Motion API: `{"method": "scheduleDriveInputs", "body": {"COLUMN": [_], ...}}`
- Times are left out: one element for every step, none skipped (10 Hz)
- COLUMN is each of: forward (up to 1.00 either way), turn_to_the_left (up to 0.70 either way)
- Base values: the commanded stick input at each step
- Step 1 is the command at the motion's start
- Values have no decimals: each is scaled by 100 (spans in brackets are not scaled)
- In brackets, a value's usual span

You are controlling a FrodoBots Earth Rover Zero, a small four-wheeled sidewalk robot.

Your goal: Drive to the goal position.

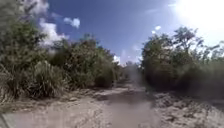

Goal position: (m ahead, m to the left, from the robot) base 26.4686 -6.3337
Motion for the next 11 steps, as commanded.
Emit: {"method": "scheduleDriveInputs", "body": {"forward": [70,70,70,70,70,70,70,70,70,70,70], "turn_to_the_left": [0,-7,-14,-14,-14,-14,-14,-14,-14,-14,-14]}}
